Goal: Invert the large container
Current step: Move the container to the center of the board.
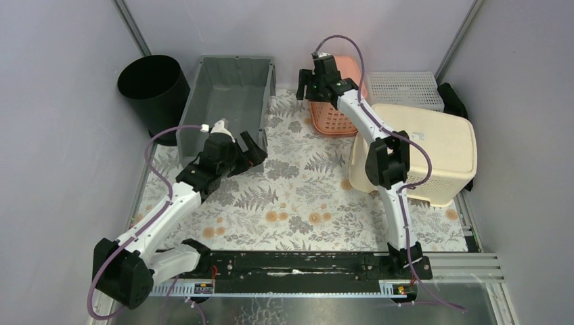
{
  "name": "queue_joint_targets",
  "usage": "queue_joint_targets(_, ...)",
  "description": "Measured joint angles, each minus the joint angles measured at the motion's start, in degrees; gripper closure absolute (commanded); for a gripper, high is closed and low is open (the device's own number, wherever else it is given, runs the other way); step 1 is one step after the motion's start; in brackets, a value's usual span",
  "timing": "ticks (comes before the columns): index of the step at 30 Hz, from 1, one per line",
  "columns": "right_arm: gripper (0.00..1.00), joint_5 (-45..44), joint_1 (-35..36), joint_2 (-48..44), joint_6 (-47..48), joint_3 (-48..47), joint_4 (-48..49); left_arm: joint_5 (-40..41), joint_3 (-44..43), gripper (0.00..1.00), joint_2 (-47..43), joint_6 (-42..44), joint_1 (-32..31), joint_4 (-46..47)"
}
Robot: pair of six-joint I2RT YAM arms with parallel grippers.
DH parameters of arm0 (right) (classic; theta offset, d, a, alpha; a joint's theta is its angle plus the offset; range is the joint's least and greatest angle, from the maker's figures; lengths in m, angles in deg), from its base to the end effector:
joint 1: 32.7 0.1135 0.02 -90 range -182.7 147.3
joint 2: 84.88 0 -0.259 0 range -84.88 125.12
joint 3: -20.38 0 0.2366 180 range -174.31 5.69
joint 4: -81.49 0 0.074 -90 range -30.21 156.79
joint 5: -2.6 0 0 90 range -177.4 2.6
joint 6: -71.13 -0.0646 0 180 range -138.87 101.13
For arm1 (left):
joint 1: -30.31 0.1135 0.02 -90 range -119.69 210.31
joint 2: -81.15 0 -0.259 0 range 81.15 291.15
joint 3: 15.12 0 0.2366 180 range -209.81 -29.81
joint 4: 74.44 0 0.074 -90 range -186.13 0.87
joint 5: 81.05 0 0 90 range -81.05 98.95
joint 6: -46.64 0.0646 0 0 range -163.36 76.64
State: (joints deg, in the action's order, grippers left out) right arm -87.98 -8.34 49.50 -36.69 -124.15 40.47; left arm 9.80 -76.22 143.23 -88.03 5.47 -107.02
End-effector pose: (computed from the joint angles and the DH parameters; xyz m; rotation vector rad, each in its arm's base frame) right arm 0.5040 0.2275 0.2692 -0.1159 2.1360 0.4265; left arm 0.2280 -0.1045 0.2617 -0.3940 2.2022 -0.6708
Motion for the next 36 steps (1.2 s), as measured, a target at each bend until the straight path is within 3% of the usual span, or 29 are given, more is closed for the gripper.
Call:
queue_joint_targets(9, 0.15, 10.64, -2.10, -8.00, -2.45, 6.47, 1.53, 0.85, -0.94, 0.00, 1.95, 1.05, -0.96, 0.26)
queue_joint_targets(18, 0.14, 16.83, -2.75, -30.38, -4.20, 24.63, 7.08, 3.67, -9.53, 0.00, 10.80, 3.43, -1.01, 0.52)
queue_joint_targets(27, 0.14, 20.83, -2.73, -44.30, -7.19, 46.56, 13.05, 10.56, -18.86, 0.00, 23.67, 6.54, -1.01, 0.83)
queue_joint_targets(33, 0.14, 21.79, -2.73, -46.80, -7.91, 53.37, 12.92, 13.81, -20.17, 0.09, 30.03, 7.61, -1.01, 0.85)
queue_joint_targets(36, 0.14, 22.40, -2.73, -49.13, -7.96, 55.30, 12.94, 13.99, -20.22, 0.22, 31.80, 7.74, -1.05, 0.90)
